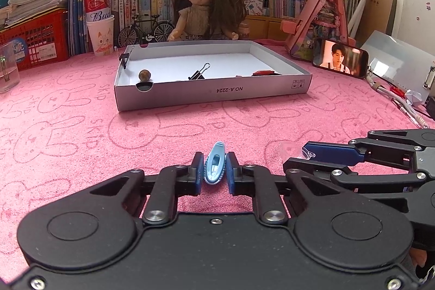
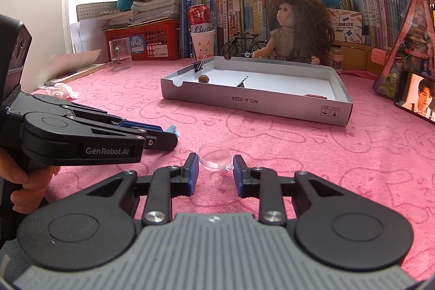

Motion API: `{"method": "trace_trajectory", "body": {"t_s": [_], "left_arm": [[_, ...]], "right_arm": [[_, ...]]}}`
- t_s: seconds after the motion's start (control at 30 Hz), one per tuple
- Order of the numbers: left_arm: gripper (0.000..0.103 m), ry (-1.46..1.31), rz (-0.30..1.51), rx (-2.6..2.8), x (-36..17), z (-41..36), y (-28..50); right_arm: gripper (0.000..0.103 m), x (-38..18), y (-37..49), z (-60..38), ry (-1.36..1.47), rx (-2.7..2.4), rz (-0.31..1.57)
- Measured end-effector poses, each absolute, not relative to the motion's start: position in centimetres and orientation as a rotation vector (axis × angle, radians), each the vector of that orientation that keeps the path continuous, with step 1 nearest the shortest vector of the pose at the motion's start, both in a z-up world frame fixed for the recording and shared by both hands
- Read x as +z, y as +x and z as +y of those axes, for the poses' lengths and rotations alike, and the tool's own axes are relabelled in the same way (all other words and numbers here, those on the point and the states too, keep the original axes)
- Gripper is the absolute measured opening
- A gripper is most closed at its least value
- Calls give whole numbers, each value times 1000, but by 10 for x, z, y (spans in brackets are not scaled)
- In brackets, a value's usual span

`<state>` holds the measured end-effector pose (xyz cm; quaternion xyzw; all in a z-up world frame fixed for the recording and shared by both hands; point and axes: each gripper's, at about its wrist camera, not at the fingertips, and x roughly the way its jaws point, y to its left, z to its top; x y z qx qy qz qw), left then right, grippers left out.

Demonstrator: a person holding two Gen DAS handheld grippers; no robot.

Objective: Organize rigid objects
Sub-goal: 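Close the left tool on a blue plastic clip while the right tool grasps a clear plastic lid, then carry the blue clip and clear lid into the tray and open both tools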

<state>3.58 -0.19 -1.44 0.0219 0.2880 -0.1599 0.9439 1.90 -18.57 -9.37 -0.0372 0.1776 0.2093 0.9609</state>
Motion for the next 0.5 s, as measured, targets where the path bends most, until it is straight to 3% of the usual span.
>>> {"method": "trace_trajectory", "body": {"t_s": [0.5], "left_arm": [[16, 7, 588, -280, -5, -5, 50]], "right_arm": [[32, -86, 38, -190, -45, 299, 363]]}}
